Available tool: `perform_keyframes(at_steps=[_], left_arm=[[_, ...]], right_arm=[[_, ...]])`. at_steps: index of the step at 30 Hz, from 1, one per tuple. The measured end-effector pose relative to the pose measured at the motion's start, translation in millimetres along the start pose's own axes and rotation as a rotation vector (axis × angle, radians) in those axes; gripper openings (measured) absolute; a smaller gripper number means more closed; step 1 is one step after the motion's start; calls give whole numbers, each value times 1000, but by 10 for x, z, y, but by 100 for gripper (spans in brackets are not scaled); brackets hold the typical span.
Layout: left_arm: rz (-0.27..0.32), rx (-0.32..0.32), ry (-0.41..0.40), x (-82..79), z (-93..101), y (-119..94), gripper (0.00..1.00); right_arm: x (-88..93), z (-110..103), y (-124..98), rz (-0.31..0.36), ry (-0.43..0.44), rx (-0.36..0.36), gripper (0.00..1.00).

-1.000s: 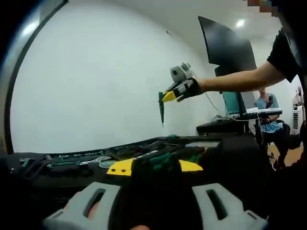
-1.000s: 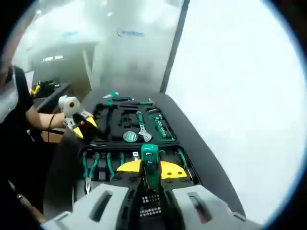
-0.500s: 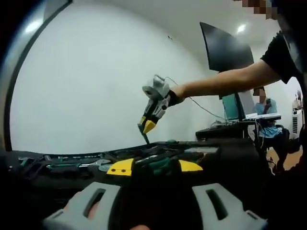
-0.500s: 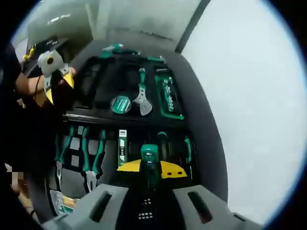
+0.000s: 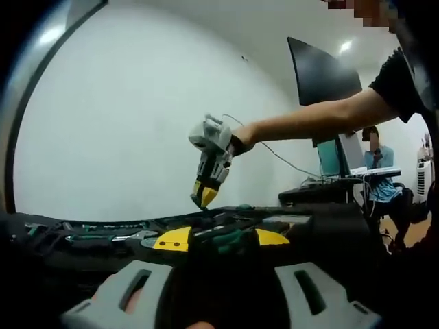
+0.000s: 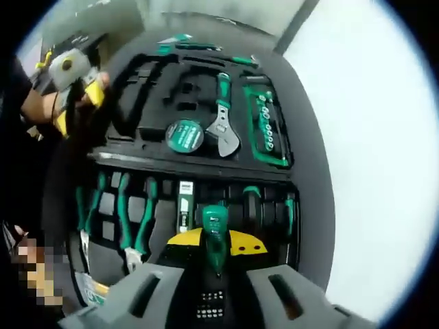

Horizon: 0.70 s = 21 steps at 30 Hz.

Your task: Pick up the tools and put them into their designated positions in the toolbox.

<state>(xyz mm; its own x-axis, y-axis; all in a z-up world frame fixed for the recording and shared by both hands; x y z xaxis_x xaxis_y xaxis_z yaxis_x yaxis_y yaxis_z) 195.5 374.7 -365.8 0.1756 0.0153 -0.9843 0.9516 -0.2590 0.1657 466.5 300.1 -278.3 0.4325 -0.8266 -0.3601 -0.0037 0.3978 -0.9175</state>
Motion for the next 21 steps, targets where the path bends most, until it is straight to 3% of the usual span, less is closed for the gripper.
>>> perform_keyframes(at_steps=[11,21], left_arm=[[8,1,-7,-6,-7,-3,33],[11,2,-9,-10,-4,-4,32]], right_arm=[[9,46,348,-43,40,7,10],[48,71,456,-34,62,4,10]])
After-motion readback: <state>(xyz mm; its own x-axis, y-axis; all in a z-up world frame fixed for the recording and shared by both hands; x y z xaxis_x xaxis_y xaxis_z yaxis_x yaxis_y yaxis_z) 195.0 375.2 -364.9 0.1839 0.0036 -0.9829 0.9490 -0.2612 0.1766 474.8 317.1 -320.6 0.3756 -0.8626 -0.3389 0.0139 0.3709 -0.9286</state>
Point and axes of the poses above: the point that each gripper's makers call its tool centre point, and the gripper's own axes: y roughly forward along the fingers, z roughly to its right, x roughly out of its underside, the point moved 9 cm from there along -y, roughly backward along the fingers, and after that the axes turned 6 degrees about -x, right-handed, at the moved point
